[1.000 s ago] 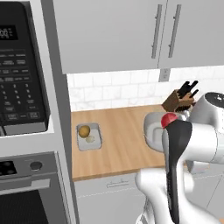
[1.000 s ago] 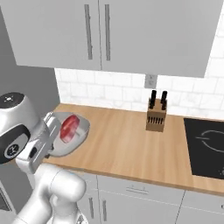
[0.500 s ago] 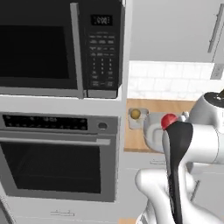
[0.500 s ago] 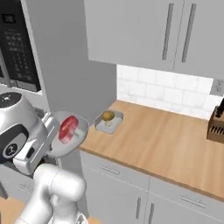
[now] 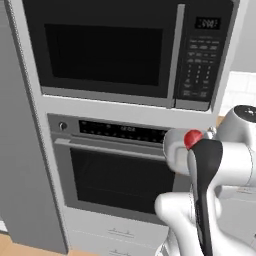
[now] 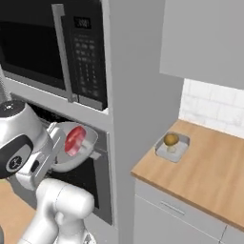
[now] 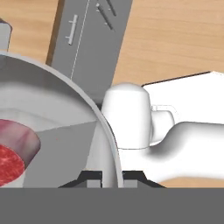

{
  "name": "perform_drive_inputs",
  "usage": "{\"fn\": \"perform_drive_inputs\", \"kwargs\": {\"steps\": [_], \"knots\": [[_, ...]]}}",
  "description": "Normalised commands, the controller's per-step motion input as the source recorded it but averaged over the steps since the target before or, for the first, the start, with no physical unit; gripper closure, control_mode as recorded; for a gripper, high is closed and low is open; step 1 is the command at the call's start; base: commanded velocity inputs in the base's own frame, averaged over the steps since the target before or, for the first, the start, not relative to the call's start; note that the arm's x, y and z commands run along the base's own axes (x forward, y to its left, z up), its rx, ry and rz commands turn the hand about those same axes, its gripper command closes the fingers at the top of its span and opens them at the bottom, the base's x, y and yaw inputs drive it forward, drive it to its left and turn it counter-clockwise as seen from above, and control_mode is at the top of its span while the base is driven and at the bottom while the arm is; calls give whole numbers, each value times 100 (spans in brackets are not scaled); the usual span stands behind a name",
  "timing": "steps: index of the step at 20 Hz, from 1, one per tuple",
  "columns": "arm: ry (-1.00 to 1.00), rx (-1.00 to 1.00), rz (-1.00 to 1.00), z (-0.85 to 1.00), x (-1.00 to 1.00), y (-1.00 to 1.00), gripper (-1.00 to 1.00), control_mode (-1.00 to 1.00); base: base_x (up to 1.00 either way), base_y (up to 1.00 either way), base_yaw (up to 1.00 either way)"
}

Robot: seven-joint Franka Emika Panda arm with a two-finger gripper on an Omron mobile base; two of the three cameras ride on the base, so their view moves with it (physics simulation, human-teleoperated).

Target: Take the meat container that has the steak and place it on the second highest rack of the freezer. Then take the vegetable container that has the garlic and potato and place it on the highest rack of the freezer.

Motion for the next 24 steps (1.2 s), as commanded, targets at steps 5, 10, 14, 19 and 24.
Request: {"fn": "perform_drive_inputs", "kwargs": {"steps": [5,10,14,19,24], "knots": [[0,0,0,0,0,0,100,100,-1,95,14],[0,0,0,0,0,0,100,100,-9,95,14],[0,0,0,0,0,0,100,100,0,97,13],[0,0,0,0,0,0,100,100,0,77,12],[0,0,0,0,0,0,100,100,0,75,13]]}}
